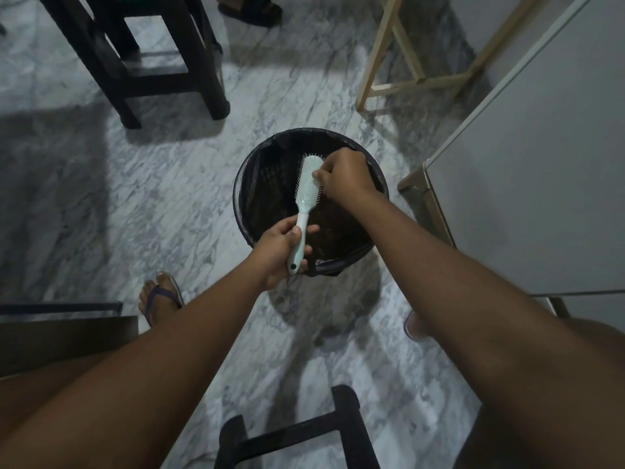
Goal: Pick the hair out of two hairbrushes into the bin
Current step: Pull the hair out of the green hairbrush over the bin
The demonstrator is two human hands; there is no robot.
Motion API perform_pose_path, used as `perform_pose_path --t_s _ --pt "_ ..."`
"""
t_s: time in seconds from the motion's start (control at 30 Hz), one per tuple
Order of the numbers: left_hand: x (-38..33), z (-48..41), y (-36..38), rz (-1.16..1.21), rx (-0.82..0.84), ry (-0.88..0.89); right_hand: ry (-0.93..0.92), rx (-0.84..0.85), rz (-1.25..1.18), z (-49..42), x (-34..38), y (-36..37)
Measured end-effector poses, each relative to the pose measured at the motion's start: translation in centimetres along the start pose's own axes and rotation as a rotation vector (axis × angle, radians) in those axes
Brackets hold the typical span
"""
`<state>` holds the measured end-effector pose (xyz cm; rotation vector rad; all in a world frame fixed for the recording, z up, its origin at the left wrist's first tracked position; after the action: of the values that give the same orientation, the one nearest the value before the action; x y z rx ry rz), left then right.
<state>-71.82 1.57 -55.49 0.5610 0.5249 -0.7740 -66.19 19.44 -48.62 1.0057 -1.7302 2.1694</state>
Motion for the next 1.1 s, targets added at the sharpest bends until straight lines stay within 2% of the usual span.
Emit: perform_pose_path --t_s 0.17,0.27,0.43,0.67,0.8,0.93,1.0,1.1 --pt "0.1 -0.1 -0.7 0.069 -0.035 -0.014 -0.079 -0.121 -0.140 0.0 1.5 -2.3" --pt "0.2 -0.1 -1.2 0.037 -0.042 -0.005 -0.066 -0.096 -0.250 0.1 1.5 -2.4" --pt "-0.4 0.1 -0.4 0.063 0.014 0.004 -0.147 0.080 0.005 1.5 1.1 0.7" --pt "0.0 0.2 -0.3 -0.007 0.047 0.020 -0.125 0.149 0.160 1.3 0.4 1.4" --pt "0.0 0.3 0.5 0.026 0.071 0.020 -0.123 0.092 0.123 1.6 0.3 1.2" --pt "-0.2 0.2 1.2 0.051 0.074 0.017 -0.197 0.004 0.162 2.0 1.0 0.8" --pt "-0.4 0.3 1.5 0.084 0.067 0.002 -0.169 -0.035 0.068 1.5 1.0 0.4" --pt "-0.7 0.2 1.3 0.132 0.051 -0.027 -0.020 -0.116 -0.176 0.2 0.8 -0.7"
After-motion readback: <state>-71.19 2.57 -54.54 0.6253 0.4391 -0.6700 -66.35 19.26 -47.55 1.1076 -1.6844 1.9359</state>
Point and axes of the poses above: each hand's wrist, its own z-axis away from the middle knuckle, its own y-axis out of the palm, x = y × z, the point moved 7 cm from there along -z, towards the middle knuckle, and after that the axes turned 6 degrees about -x, right-handed, at the moved point
